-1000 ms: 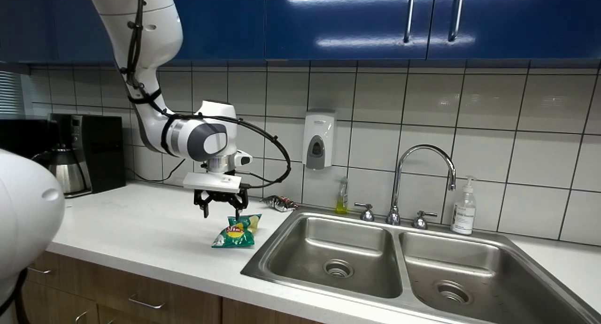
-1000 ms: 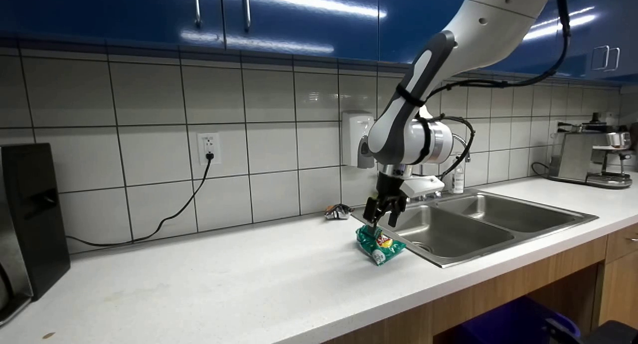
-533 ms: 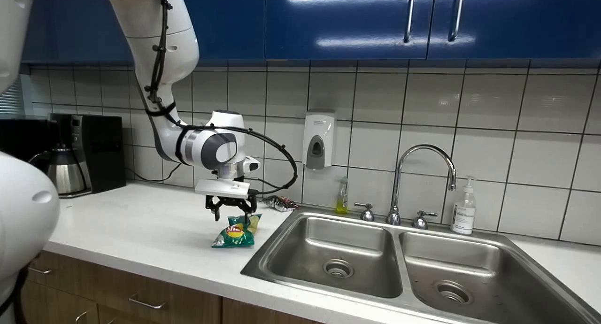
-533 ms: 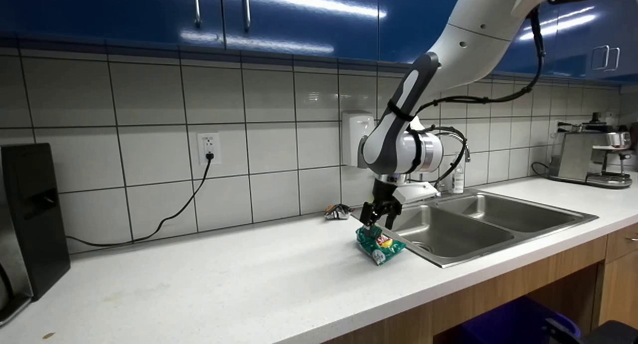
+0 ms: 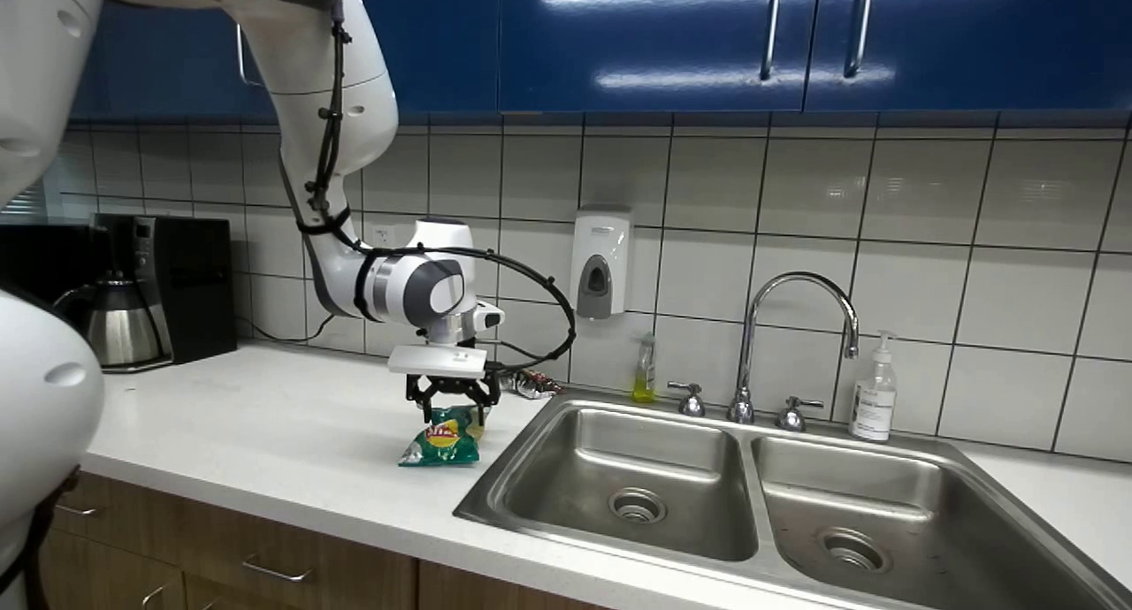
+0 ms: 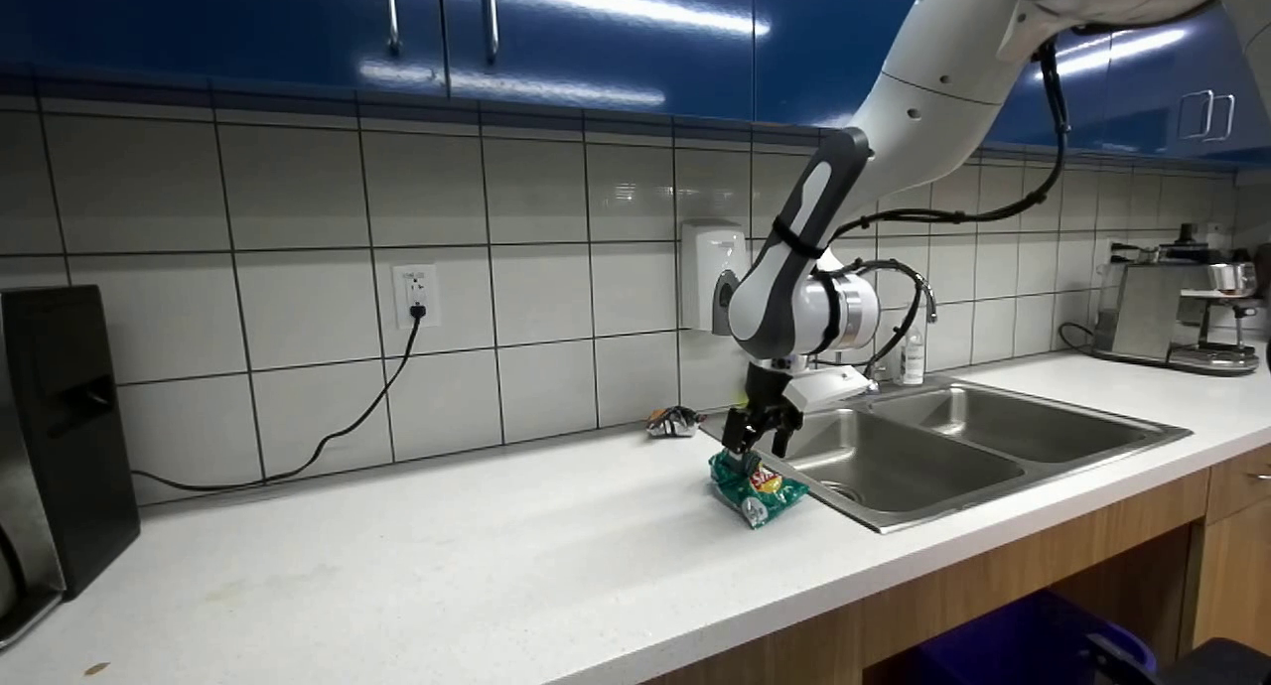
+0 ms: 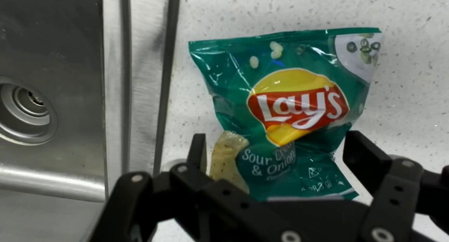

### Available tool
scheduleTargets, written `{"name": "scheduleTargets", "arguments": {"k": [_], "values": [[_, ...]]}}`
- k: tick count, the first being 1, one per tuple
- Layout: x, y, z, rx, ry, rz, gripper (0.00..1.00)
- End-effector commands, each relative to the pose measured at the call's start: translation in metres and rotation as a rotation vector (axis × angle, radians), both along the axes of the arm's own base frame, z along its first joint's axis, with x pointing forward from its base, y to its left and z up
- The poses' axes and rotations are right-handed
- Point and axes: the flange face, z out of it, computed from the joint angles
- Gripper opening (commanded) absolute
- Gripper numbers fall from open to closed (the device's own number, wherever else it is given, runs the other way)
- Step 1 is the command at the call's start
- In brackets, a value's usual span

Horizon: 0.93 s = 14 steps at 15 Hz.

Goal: Put the green packet in the sink on the left.

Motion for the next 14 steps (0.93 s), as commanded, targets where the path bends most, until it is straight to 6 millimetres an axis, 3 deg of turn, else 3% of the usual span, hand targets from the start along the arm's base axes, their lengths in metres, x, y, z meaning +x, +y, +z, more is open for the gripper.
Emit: {"name": "scheduleTargets", "arguments": {"k": [1, 2, 3, 11, 12, 14], "values": [[0.0079, 0.0024, 0.0006, -0.001, 0.006, -0.008, 1.00], [0.0079, 0.0035, 0.0002, 0.003, 0.012, -0.005, 0.75], [0.0082, 0.0039, -0.0007, 0.003, 0.015, -0.005, 0.74], [0.0049, -0.0004, -0.0085, 0.003, 0.043, -0.024, 0.09], [0.0046, -0.0013, -0.0083, 0.003, 0.044, -0.026, 0.03], [0.0048, -0.0029, -0.0069, 0.002, 0.046, -0.032, 0.00]]}}
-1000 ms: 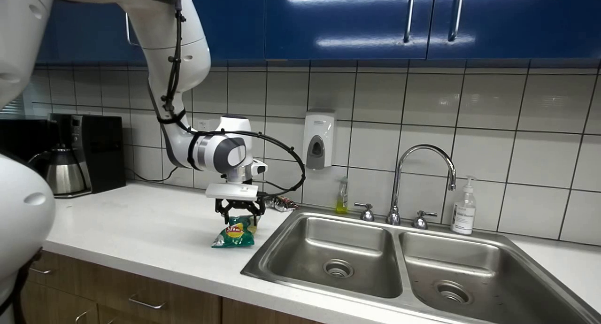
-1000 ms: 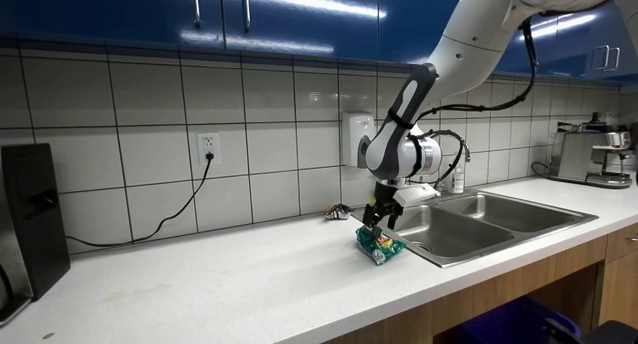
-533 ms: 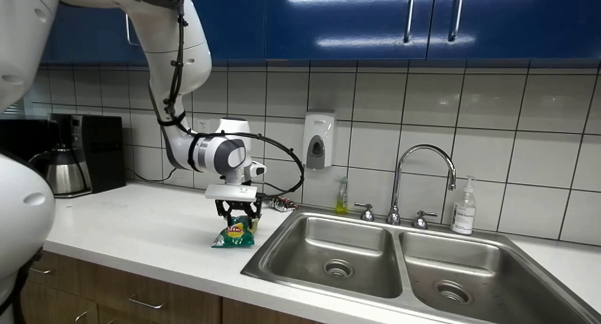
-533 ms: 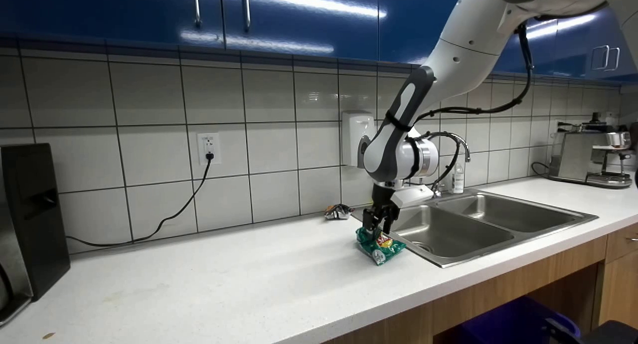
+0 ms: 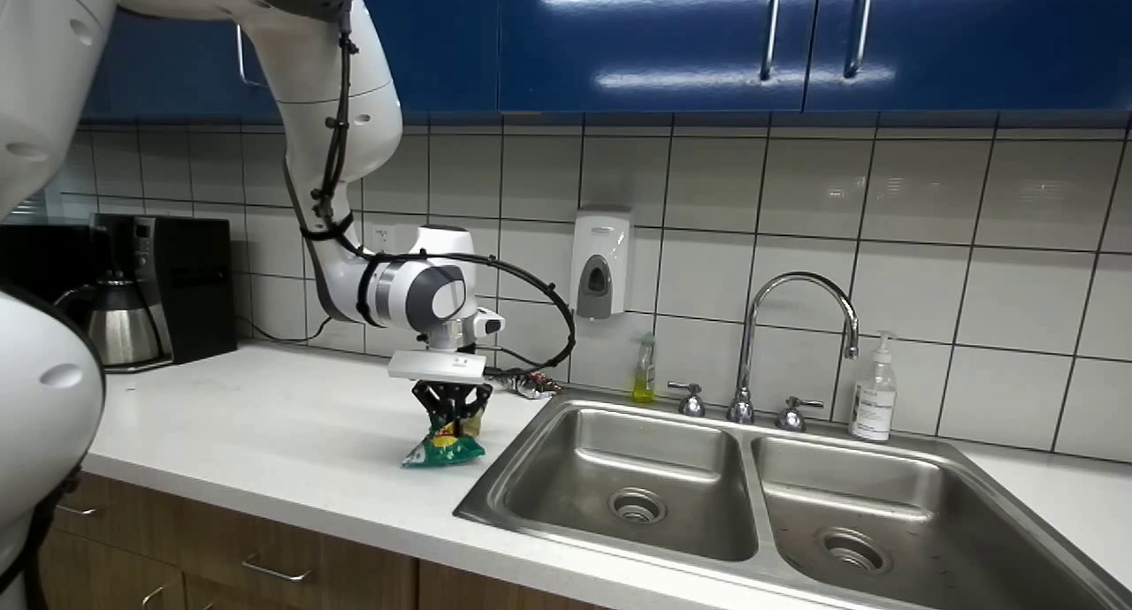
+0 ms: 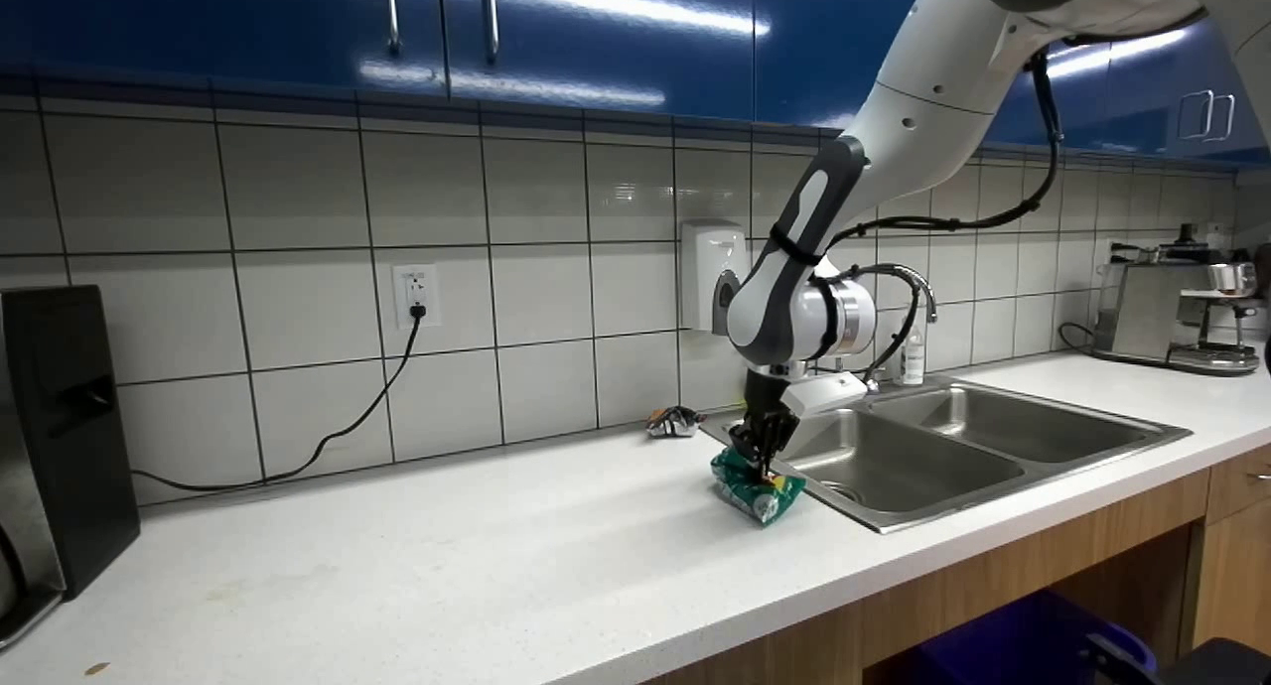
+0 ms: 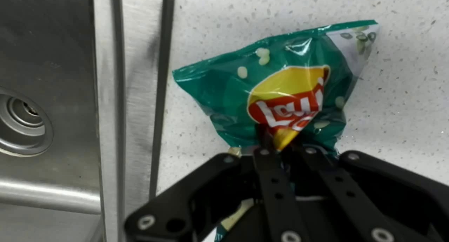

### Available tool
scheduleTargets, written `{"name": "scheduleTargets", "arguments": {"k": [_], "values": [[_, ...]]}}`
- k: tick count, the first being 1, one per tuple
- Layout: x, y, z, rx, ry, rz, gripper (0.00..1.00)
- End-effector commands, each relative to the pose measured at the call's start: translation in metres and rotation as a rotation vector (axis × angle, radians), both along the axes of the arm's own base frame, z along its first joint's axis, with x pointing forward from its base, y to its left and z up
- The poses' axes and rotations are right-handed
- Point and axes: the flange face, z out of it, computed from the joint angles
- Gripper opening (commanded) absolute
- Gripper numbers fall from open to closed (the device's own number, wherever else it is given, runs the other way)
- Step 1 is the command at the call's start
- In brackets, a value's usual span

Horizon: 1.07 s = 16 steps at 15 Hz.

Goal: Put the green packet in the sink on the left.

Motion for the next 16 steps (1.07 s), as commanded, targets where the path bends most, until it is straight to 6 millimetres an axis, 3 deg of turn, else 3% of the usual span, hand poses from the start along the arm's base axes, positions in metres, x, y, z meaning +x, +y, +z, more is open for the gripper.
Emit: {"name": "scheduleTargets", "arguments": {"k": [1, 6, 11, 16], "values": [[0.003, -0.003, 0.003, -0.001, 0.027, -0.019, 0.00], [0.003, -0.001, 0.013, 0.005, 0.029, -0.025, 0.00], [0.004, -0.002, 0.051, 0.016, 0.011, -0.041, 0.00], [0.004, -0.016, 0.089, 0.021, -0.006, -0.095, 0.00]]}}
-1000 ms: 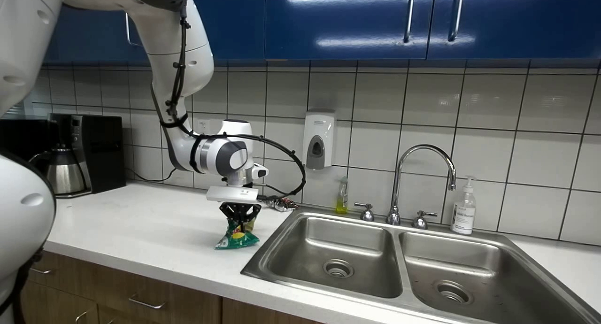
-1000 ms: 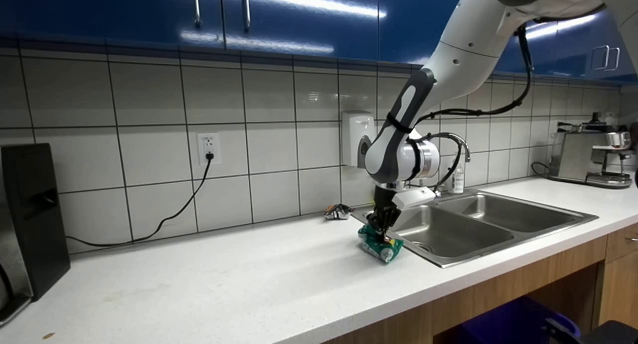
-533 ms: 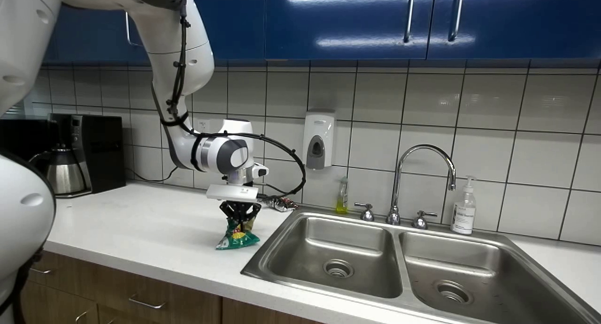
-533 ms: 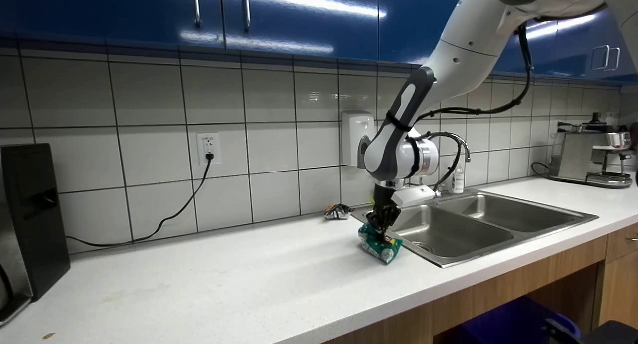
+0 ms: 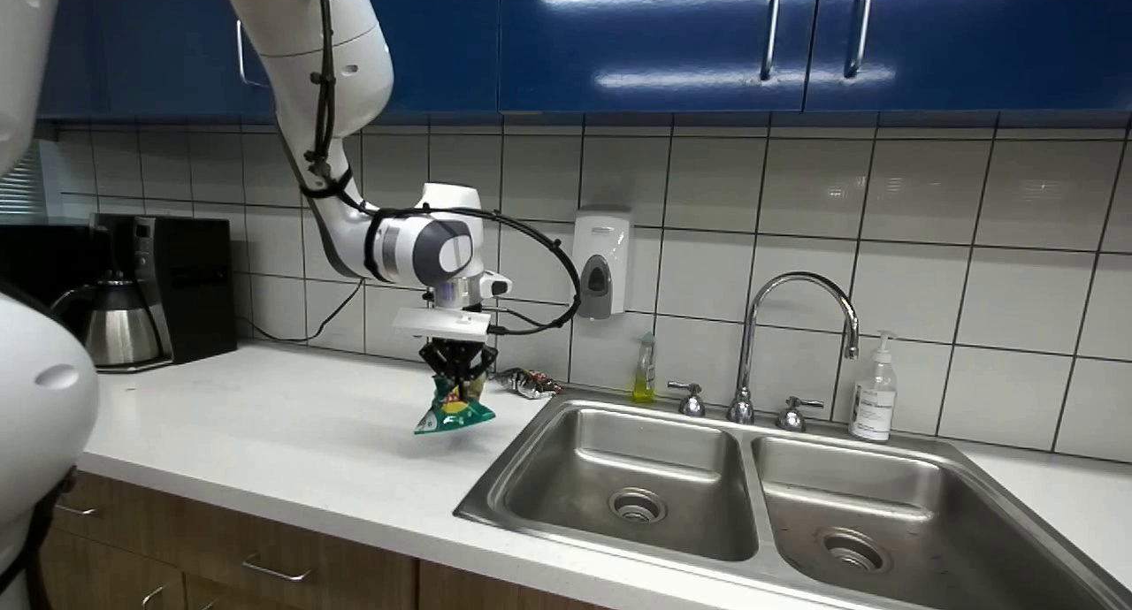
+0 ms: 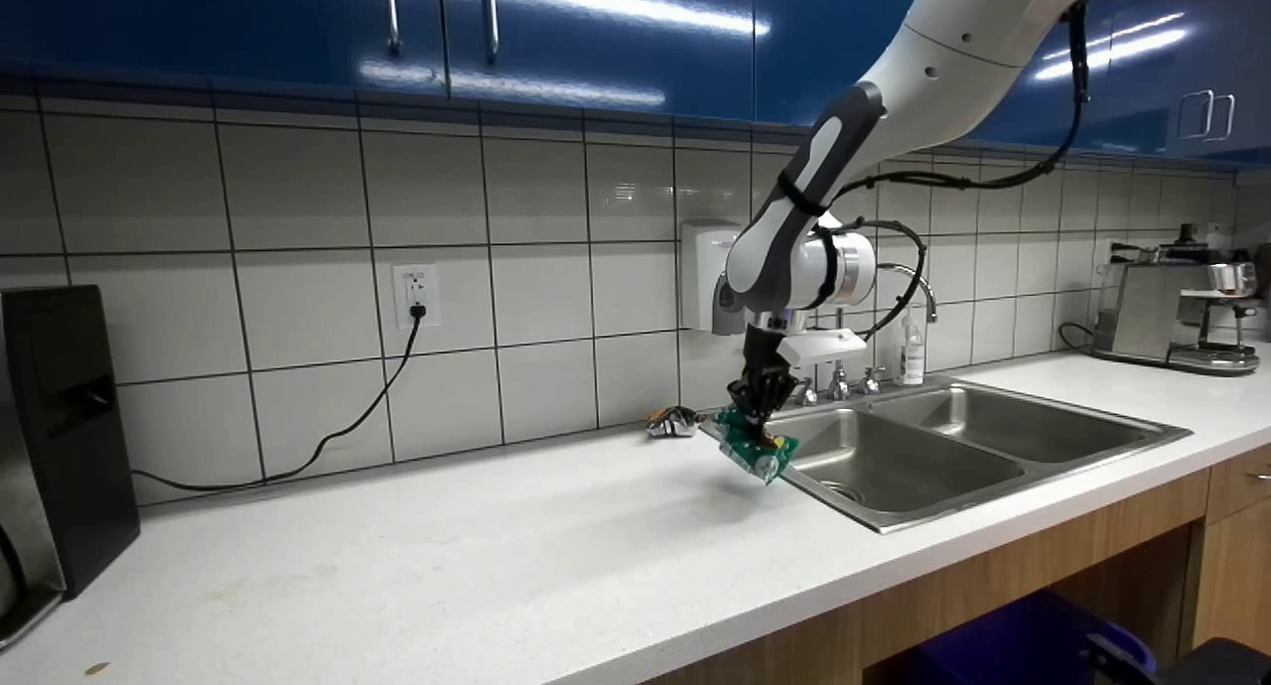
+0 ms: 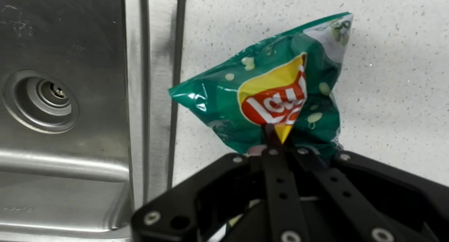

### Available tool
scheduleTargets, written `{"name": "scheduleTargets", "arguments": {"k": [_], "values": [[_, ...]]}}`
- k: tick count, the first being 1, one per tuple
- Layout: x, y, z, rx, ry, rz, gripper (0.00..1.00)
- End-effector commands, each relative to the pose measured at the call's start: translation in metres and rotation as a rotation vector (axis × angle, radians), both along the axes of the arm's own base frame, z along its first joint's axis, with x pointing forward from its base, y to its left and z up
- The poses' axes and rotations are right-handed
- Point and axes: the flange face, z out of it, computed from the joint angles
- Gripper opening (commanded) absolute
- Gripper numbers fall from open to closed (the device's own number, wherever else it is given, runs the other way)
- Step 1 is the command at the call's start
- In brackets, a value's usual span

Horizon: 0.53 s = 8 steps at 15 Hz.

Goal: Put the green packet in the sink on the left.

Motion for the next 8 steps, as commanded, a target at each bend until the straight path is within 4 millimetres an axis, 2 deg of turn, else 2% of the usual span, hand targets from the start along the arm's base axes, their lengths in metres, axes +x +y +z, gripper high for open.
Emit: {"name": "scheduleTargets", "arguments": {"k": [1, 8], "values": [[-0.005, -0.014, 0.032, 0.010, 0.007, -0.064, 0.00], [-0.012, -0.033, 0.061, 0.013, -0.024, -0.133, 0.00]]}}
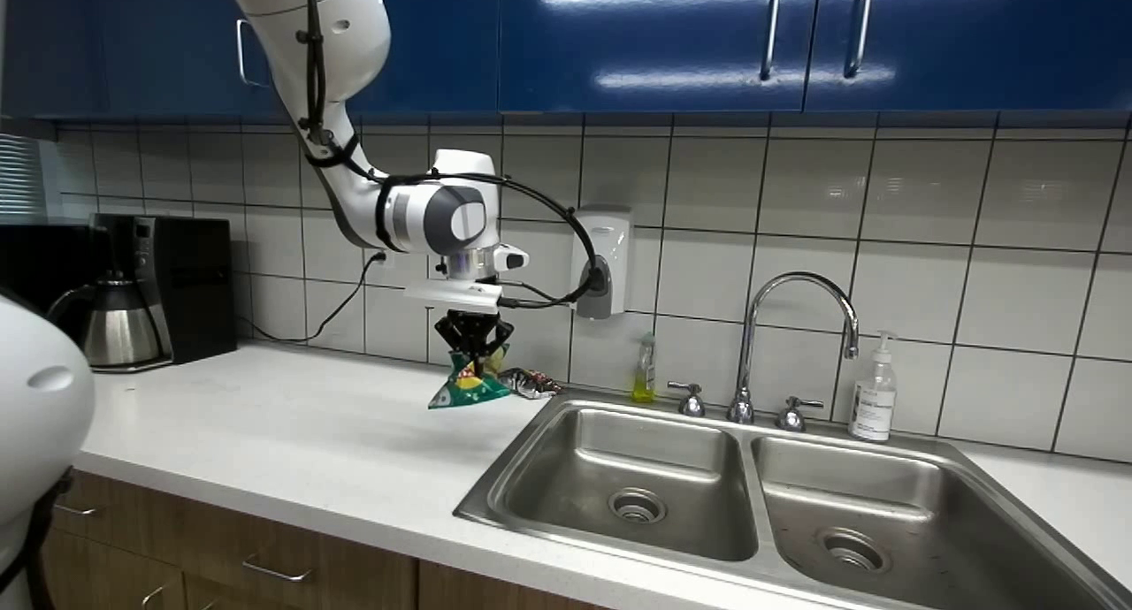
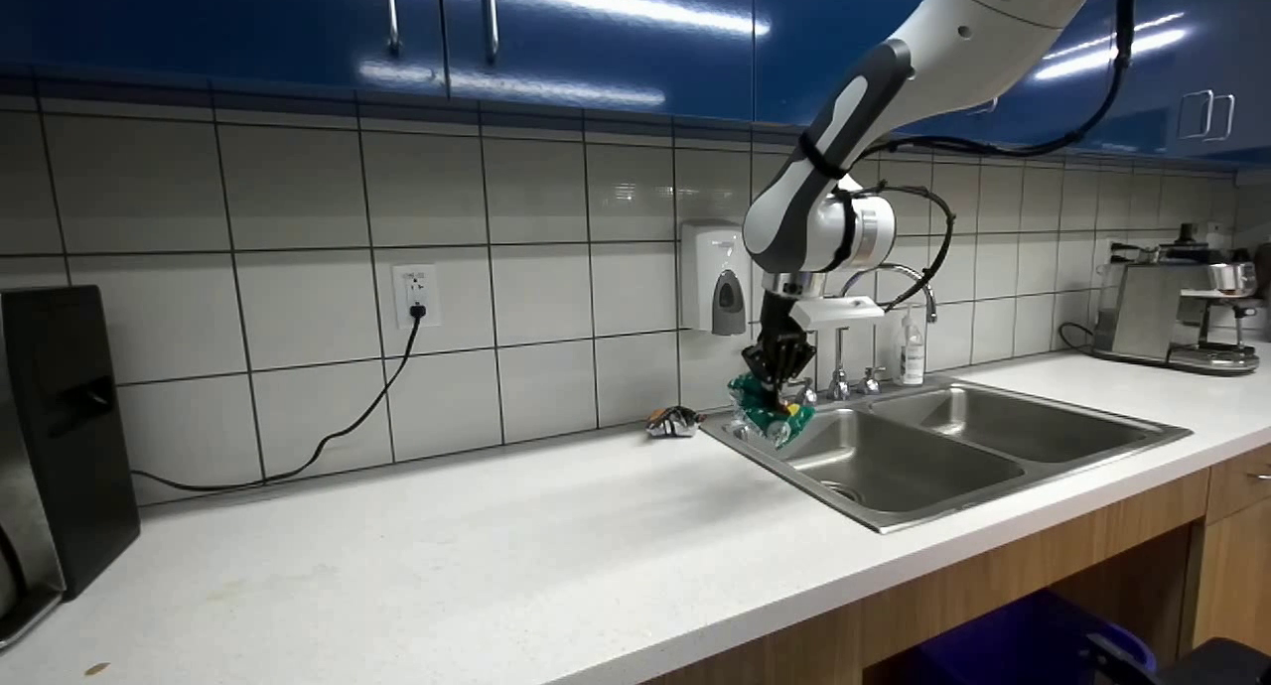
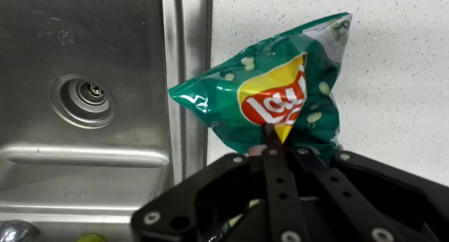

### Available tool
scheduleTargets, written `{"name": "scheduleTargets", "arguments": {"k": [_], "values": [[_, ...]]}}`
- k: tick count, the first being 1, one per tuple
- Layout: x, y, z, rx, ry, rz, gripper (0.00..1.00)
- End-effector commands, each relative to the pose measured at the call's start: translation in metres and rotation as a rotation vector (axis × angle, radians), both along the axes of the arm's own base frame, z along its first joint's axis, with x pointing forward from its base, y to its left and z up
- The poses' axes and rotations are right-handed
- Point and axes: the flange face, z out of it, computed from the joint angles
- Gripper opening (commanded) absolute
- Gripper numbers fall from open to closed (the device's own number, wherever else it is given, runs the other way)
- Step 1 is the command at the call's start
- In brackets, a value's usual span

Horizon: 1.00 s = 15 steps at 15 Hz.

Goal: Put the green packet in the sink on the left.

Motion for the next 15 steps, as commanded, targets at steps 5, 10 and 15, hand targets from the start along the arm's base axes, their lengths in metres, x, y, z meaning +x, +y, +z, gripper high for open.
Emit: {"name": "scheduleTargets", "arguments": {"k": [5, 10, 15], "values": [[-0.0011, -0.0038, 0.0077, 0.001, -0.011, -0.018, 0.01], [-0.0014, -0.0039, 0.0073, 0.001, -0.010, -0.019, 0.01], [-0.0015, -0.0063, 0.0061, 0.000, -0.009, -0.022, 0.00]]}}
